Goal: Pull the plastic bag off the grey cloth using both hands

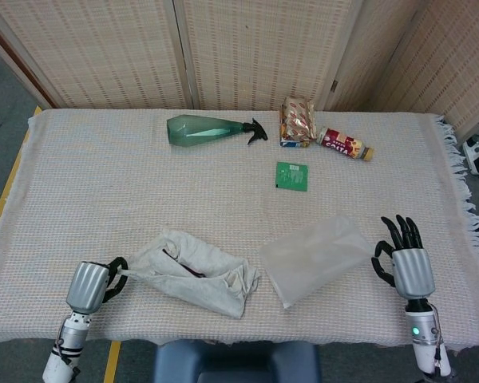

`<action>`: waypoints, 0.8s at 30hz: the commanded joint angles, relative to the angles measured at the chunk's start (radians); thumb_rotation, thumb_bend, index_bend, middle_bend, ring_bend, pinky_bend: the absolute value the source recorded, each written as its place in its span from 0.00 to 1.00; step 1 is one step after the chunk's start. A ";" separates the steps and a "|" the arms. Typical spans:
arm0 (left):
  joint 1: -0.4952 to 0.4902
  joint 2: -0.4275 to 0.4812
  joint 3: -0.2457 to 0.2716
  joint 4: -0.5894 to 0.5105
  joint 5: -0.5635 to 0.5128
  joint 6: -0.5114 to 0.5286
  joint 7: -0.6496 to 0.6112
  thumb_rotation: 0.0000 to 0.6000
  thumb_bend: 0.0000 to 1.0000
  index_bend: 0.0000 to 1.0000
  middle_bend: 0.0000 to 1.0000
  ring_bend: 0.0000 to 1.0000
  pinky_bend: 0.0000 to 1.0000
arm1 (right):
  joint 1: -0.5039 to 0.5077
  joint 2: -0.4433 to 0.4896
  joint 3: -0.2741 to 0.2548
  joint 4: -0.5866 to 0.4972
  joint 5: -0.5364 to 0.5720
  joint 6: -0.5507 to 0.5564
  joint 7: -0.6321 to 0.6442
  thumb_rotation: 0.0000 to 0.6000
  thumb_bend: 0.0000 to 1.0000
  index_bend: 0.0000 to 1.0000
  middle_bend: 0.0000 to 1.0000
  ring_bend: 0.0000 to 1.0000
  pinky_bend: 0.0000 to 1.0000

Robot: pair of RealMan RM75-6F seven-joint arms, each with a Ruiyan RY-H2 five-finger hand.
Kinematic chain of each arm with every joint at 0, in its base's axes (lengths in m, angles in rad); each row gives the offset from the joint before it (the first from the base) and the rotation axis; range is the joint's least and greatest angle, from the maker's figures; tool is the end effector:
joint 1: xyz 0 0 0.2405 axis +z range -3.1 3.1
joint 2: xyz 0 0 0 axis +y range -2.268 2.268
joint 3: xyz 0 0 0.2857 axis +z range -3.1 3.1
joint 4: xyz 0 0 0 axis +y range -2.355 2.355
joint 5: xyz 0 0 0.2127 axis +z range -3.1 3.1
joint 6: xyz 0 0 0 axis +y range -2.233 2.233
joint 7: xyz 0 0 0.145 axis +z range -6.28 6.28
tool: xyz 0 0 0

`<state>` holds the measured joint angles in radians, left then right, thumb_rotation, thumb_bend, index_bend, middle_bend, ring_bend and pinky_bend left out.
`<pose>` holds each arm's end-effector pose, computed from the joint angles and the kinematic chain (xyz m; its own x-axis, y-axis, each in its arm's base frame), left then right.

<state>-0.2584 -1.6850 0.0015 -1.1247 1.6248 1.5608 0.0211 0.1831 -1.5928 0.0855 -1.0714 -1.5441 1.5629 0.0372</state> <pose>-0.2978 0.2282 0.0027 0.3373 -0.0786 0.9381 0.8918 -0.2925 -0.3451 -0.3519 -0.2282 0.0591 0.4062 0.1460 0.9021 -0.9010 -0.1008 0.4220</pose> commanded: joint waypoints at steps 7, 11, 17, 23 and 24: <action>-0.006 0.239 0.006 -0.495 -0.198 -0.238 0.228 0.77 0.14 0.00 0.37 0.53 0.77 | -0.059 0.291 -0.050 -0.363 0.061 -0.084 -0.131 1.00 0.08 0.00 0.00 0.00 0.00; -0.008 0.403 0.010 -0.711 -0.300 -0.305 0.275 0.77 0.13 0.00 0.16 0.30 0.42 | -0.088 0.434 -0.079 -0.546 0.075 -0.095 -0.205 1.00 0.06 0.00 0.00 0.00 0.00; 0.063 0.535 0.051 -0.785 -0.274 -0.174 0.422 0.77 0.13 0.00 0.11 0.18 0.26 | -0.140 0.498 -0.077 -0.657 0.079 -0.008 -0.323 1.00 0.06 0.00 0.00 0.00 0.00; 0.215 0.531 0.079 -0.708 -0.199 0.075 0.417 0.77 0.13 0.09 0.11 0.11 0.20 | -0.177 0.467 -0.048 -0.652 0.085 0.073 -0.356 1.00 0.06 0.00 0.00 0.00 0.00; 0.238 0.525 0.075 -0.686 -0.202 0.109 0.408 0.77 0.13 0.11 0.11 0.11 0.20 | -0.177 0.470 -0.040 -0.647 0.096 0.071 -0.356 1.00 0.06 0.00 0.00 0.00 0.00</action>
<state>-0.1083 -1.1650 0.0593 -1.8600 1.3944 1.5533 0.4382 0.0121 -1.1199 0.0337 -1.7218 -1.4607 1.6306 -0.3153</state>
